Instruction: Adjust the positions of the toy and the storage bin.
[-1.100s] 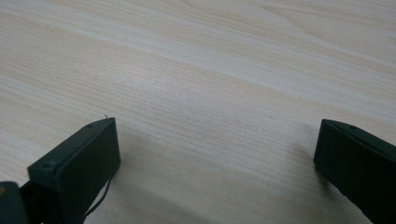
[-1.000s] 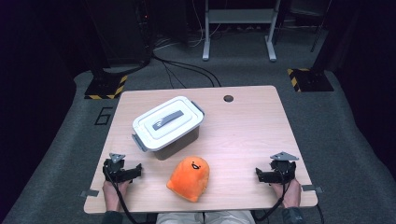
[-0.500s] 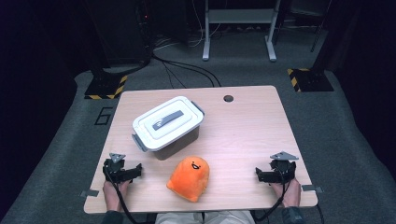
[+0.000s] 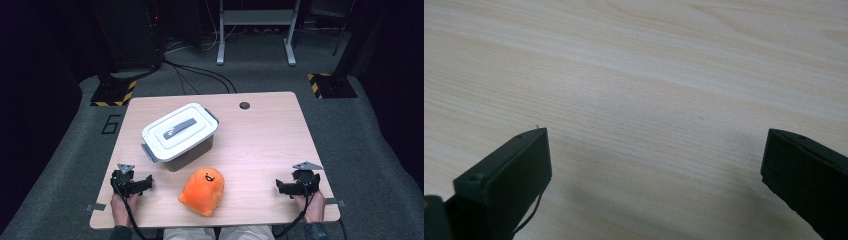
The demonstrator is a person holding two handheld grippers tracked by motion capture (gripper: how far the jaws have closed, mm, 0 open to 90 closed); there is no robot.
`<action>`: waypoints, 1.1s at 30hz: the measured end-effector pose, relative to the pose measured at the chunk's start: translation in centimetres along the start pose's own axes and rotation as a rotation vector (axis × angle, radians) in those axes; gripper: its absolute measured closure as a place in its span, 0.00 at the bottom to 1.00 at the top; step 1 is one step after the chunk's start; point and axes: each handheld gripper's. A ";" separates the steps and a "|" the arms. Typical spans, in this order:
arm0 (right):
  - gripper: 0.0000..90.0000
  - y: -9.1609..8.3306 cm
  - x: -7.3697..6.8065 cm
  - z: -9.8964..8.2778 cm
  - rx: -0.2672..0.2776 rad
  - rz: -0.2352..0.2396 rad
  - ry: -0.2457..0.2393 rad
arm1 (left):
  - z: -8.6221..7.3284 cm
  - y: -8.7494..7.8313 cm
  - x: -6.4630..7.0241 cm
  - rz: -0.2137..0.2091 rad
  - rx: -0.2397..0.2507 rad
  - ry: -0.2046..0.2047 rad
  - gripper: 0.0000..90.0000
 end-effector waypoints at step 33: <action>0.00 -4.4 -7.6 3.9 0.019 0.174 -0.122 | -0.1 -0.1 0.0 0.000 0.001 -0.003 0.06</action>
Point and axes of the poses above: each handheld gripper's, and its own axes: y roughly forward along the jaws, z roughly out of its top, x roughly to its right, and after that the axes turned 11 degrees about y, right-handed
